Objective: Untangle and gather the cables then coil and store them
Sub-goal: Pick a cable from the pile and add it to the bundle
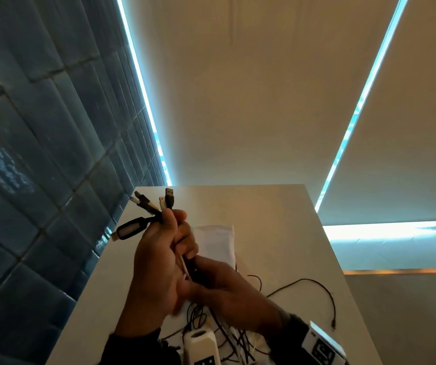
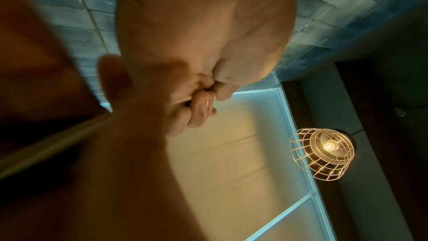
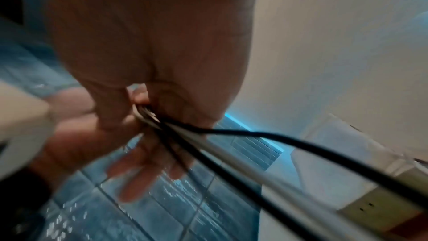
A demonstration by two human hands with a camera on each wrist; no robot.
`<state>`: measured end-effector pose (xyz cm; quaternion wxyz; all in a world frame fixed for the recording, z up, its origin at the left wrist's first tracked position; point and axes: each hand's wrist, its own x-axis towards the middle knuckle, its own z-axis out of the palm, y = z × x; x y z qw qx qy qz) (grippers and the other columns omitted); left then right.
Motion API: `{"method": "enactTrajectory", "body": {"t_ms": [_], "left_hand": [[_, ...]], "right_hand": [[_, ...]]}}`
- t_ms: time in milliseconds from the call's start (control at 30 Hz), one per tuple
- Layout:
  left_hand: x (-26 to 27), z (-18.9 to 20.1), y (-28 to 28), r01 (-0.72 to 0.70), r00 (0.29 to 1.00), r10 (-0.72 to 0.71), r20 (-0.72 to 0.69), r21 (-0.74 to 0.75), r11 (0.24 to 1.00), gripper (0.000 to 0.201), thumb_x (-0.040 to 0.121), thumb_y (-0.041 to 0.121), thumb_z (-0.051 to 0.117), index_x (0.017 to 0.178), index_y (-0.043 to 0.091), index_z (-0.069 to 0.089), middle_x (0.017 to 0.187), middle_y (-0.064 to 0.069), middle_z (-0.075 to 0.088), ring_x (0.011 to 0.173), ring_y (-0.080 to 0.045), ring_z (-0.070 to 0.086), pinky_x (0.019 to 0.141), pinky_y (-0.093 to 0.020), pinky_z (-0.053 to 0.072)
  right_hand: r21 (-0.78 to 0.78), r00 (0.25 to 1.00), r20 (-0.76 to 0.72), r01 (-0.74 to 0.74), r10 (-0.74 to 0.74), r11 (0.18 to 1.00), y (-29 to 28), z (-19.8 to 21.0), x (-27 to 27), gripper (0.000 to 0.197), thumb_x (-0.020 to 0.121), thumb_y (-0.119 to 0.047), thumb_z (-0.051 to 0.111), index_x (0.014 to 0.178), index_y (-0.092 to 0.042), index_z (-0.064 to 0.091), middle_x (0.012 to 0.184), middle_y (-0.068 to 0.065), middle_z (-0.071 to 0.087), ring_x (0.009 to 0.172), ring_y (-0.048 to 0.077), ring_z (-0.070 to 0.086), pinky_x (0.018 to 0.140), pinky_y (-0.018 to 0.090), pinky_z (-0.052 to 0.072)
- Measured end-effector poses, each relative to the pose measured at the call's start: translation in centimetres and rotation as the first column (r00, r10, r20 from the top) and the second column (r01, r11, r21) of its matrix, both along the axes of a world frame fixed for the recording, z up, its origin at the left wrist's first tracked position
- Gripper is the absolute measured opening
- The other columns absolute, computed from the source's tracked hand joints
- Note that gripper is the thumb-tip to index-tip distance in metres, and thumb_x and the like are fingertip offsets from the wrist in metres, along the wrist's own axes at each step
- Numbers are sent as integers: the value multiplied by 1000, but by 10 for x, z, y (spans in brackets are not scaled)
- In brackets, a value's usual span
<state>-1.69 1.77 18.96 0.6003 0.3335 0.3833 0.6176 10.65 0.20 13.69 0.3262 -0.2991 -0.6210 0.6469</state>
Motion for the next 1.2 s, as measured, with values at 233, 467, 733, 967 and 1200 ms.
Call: {"method": "enactTrajectory", "body": {"t_ms": [233,467,733,967,1200], "left_hand": [[-29,1,3,-40,995,34,88,64,997,32,99,30,35,71,20,47,49,10,27,37,-2,21,36,-18,20],[-39,7,9,-143,985,140,97,24,989,34,100,28,35,68,25,48,46,10,28,36,-2,19,34,-17,18],[-41,17,6,-118,992,116,54,53,992,35,101,27,34,69,24,47,46,10,28,35,-2,19,33,-17,17],[-28,15,6,-77,997,76,21,46,996,33,100,29,35,71,21,49,48,10,27,35,-2,19,35,-18,16],[-21,12,6,-33,999,33,-13,17,999,21,86,35,45,74,17,48,48,8,29,34,-3,19,33,-15,17]], "right_hand": [[-121,1000,-9,21,-22,992,-15,-41,27,38,100,-44,42,69,-25,51,61,-6,39,47,7,33,42,19,30],[-283,991,120,96,-64,954,-39,-93,75,51,93,-58,38,56,-26,48,53,-8,40,44,9,34,44,23,30],[157,740,485,450,-466,879,-37,-131,155,19,89,-31,66,71,-29,73,77,-3,71,74,0,64,66,14,46],[330,212,907,181,-365,926,-31,-221,250,49,81,7,50,102,-36,63,113,-22,35,111,14,50,87,17,40],[338,180,909,205,-375,918,-34,-261,257,39,84,-26,66,67,-53,43,91,-15,48,95,11,54,77,27,44]]}}
